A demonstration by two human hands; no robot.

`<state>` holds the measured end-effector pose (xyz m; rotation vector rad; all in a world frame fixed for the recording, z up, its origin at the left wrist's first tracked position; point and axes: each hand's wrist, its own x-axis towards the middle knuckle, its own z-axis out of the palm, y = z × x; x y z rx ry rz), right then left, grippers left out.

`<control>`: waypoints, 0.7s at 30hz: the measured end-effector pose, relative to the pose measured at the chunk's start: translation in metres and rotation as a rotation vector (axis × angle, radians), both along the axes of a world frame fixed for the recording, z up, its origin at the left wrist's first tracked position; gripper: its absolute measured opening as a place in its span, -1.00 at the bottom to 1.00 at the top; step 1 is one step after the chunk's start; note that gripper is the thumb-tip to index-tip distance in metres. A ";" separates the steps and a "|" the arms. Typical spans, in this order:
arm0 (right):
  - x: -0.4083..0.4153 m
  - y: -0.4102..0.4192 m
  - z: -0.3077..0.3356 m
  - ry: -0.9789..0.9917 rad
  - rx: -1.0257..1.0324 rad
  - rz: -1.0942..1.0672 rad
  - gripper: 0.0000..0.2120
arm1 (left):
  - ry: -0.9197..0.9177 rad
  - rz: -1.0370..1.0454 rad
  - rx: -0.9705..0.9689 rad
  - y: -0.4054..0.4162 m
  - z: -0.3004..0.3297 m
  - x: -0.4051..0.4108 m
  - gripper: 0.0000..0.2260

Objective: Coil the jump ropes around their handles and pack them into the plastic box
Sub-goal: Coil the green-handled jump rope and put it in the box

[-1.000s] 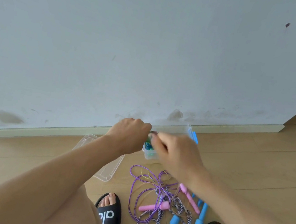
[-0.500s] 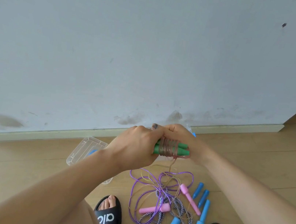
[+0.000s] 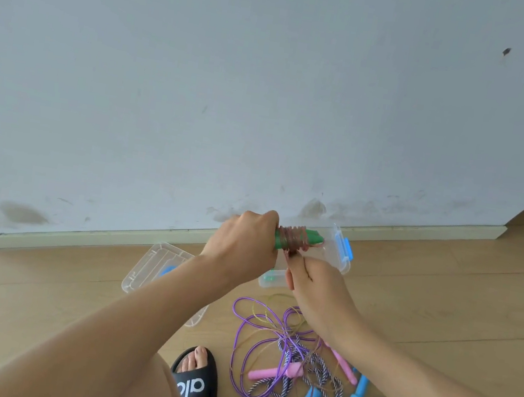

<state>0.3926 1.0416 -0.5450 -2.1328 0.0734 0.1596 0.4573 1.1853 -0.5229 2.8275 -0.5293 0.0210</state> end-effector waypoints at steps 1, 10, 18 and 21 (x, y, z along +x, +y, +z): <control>-0.004 -0.001 0.003 -0.023 -0.077 0.029 -0.52 | -0.004 -0.004 0.053 0.000 -0.001 0.001 -0.92; 0.000 -0.016 0.043 -0.331 -0.446 0.243 -0.54 | -0.020 -0.164 0.401 -0.005 0.000 -0.012 -0.83; 0.050 -0.045 0.034 -0.186 -0.138 0.223 -0.45 | -0.148 -0.338 0.356 -0.017 0.004 -0.024 -0.80; 0.056 -0.048 0.018 -0.008 0.098 0.217 -0.42 | -0.162 -0.346 0.149 -0.011 0.009 -0.024 -0.90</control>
